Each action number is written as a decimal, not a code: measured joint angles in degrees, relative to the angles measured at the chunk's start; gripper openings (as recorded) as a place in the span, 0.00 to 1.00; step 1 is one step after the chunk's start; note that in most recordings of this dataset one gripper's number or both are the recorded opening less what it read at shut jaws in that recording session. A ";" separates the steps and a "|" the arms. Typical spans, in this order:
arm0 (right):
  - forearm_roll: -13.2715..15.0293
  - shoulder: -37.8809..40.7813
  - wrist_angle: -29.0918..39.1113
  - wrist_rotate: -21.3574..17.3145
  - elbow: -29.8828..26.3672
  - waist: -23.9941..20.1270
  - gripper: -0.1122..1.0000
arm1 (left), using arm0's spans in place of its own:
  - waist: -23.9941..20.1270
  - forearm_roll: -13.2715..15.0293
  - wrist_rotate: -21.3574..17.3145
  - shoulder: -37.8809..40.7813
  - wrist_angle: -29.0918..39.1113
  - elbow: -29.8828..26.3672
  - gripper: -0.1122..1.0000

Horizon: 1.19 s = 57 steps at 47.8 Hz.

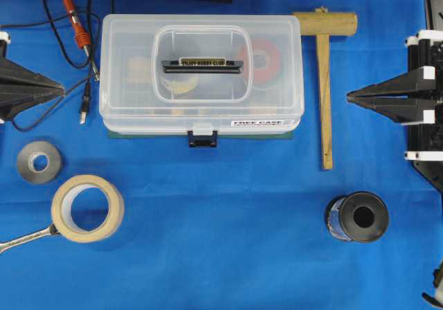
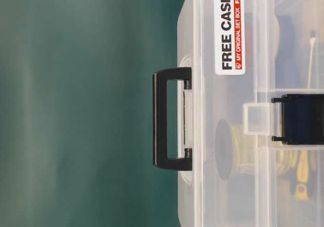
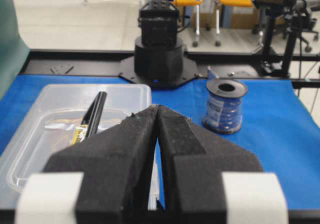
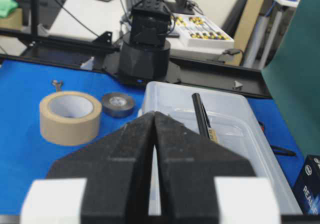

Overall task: Open the tool box with both arms.
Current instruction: 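Move both grippers inward to the left and right edges of the clear lid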

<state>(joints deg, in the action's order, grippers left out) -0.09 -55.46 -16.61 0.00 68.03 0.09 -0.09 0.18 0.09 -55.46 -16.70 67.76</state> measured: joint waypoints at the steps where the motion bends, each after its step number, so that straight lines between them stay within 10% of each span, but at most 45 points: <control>1: 0.00 0.00 0.00 0.09 -0.09 0.09 0.10 | 0.00 0.09 -0.09 0.00 0.09 0.00 0.10; 26: -0.97 0.26 17.31 -2.90 -4.57 0.88 0.11 | 0.44 1.93 0.00 -0.53 14.77 -1.93 0.12; 42: -1.05 4.83 28.65 -5.10 -5.01 6.94 0.84 | -2.81 1.93 0.62 0.79 28.56 -2.29 0.88; 57: -0.70 14.68 37.44 -5.80 -6.42 13.45 0.88 | -9.40 1.93 1.76 7.21 37.88 -2.37 0.94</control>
<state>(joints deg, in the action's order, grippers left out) -0.79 -40.78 20.83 -5.80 61.61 13.54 -9.49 2.11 1.85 -48.25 21.18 65.39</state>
